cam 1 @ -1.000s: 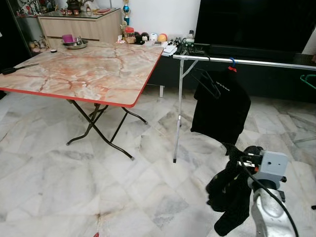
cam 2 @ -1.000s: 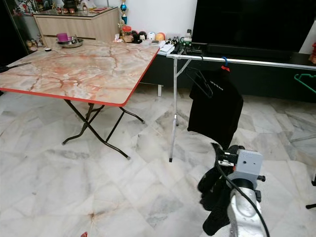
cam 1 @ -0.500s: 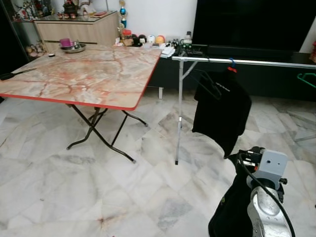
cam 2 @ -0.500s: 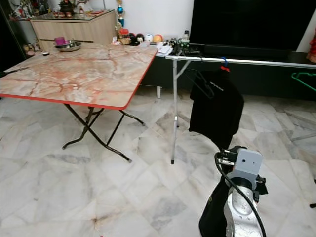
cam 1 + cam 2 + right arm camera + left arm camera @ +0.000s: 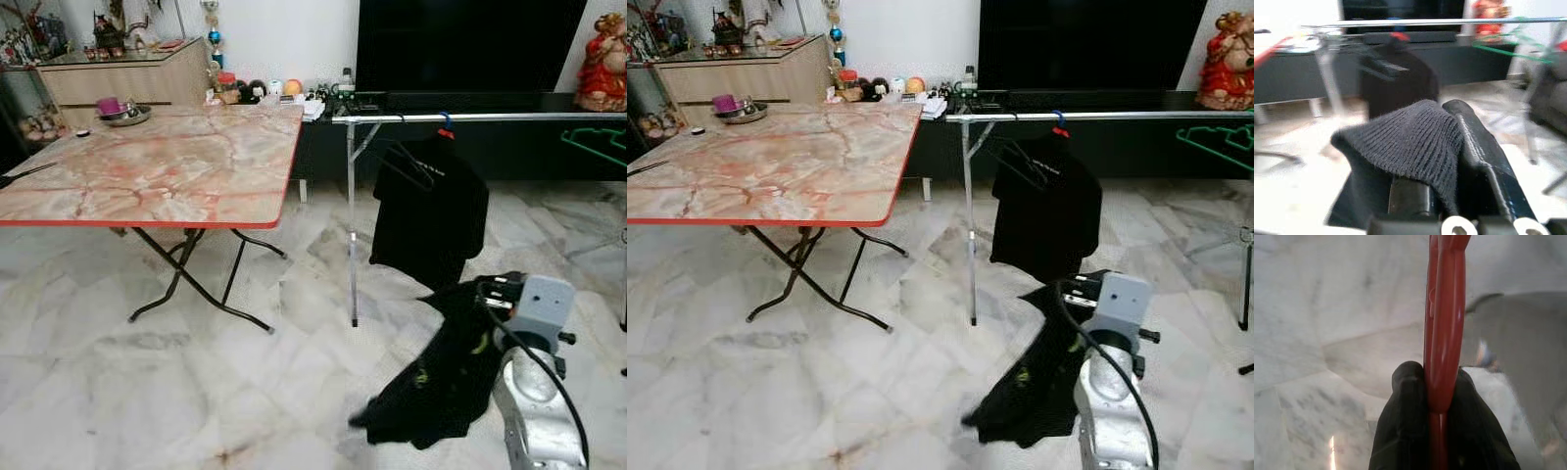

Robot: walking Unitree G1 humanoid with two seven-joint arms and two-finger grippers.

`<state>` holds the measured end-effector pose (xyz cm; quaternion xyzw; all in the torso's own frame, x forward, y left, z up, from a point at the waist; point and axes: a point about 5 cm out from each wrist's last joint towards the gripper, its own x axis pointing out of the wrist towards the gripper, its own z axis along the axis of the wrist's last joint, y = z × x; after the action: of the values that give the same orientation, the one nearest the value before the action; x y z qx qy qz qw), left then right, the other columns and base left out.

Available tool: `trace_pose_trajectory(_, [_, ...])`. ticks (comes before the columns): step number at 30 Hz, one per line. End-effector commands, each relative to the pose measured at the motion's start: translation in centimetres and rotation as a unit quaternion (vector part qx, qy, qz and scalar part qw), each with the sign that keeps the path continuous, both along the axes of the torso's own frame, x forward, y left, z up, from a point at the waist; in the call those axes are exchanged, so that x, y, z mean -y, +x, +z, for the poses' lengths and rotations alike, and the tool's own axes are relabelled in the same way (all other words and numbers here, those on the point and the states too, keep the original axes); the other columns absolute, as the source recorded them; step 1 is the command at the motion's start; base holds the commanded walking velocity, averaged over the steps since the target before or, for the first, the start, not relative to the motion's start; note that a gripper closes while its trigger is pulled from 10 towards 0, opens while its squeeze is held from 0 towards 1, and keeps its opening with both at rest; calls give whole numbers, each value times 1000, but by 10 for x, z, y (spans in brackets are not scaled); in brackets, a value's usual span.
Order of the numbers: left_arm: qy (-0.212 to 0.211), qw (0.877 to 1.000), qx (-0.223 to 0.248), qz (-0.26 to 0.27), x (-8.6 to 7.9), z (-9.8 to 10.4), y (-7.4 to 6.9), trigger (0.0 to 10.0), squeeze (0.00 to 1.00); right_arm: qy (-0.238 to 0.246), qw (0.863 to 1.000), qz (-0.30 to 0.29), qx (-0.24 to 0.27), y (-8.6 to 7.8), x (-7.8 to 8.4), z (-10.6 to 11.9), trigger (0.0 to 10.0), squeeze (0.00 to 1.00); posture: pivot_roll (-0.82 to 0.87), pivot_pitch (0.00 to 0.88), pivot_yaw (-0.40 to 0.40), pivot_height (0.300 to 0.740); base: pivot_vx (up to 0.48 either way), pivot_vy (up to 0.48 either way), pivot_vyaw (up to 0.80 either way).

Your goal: Hang hanger

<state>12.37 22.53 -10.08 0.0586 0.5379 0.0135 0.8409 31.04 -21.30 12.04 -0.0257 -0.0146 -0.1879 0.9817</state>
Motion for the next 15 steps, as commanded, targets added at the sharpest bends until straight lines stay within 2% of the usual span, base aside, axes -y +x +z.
trace_pose_trajectory(1, [4,1000,-15,0,-4,-2,-7,10000,0,-4,1000,8,25,7,-5,14,10000,0,125,0,-3,740,0,476,0])
trace_pose_trajectory(9, [6,1000,-15,14,-7,-1,-6,10000,0,-11,1000,1,26,8,2,16,10000,0,125,0,-5,740,0,474,0])
trace_pose_trajectory(15, [4,1000,-20,18,-4,-3,-10,10000,0,-13,1000,-1,29,10,3,17,10000,0,125,0,-9,740,0,474,0])
